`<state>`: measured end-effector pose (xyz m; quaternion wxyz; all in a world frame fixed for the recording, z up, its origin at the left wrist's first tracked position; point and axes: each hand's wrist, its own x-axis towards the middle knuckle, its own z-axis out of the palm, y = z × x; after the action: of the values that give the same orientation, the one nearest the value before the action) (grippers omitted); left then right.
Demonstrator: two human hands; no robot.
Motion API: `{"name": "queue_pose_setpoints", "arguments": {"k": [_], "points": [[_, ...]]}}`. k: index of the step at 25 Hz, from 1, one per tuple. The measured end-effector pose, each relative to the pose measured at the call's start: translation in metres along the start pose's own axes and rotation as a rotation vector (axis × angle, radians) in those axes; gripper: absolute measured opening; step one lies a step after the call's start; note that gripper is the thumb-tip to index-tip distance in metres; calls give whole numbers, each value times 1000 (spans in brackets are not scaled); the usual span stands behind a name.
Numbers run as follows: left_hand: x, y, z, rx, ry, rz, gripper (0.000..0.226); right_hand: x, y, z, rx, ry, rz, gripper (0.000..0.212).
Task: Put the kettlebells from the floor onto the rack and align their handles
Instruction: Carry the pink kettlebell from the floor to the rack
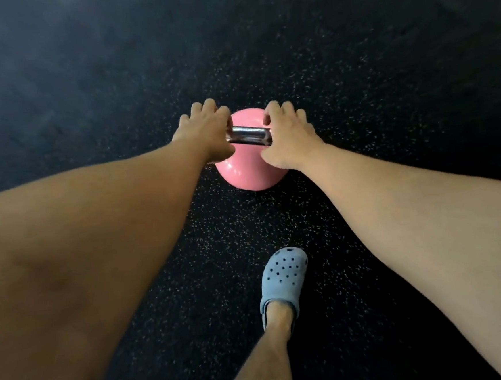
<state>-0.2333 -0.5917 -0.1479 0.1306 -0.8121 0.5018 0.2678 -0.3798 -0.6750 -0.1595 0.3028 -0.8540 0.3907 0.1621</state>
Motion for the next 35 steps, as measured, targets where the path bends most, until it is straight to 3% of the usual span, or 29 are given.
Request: {"name": "queue_pose_setpoints", "arguments": {"k": [5, 8, 13, 22, 29, 35], "points": [[17, -15, 12, -203, -92, 106, 24, 31, 8, 15, 12, -84, -16, 23], [9, -3, 3, -142, -165, 191, 9, 11, 16, 5, 9, -152, 1, 26], [-22, 74, -15, -61, -170, 355, 1, -63, 66, -14, 106, -55, 67, 26], [-121, 338, -17, 167, -82, 790, 16, -312, 227, -60, 301, 182, 490, 15], [-288, 587, -6, 308, -81, 1234, 20, -585, 344, -79, 358, 417, 837, 19], [-468, 767, 27, 469, -78, 1559, 19, -828, 391, -67, 412, 582, 1121, 19]]}}
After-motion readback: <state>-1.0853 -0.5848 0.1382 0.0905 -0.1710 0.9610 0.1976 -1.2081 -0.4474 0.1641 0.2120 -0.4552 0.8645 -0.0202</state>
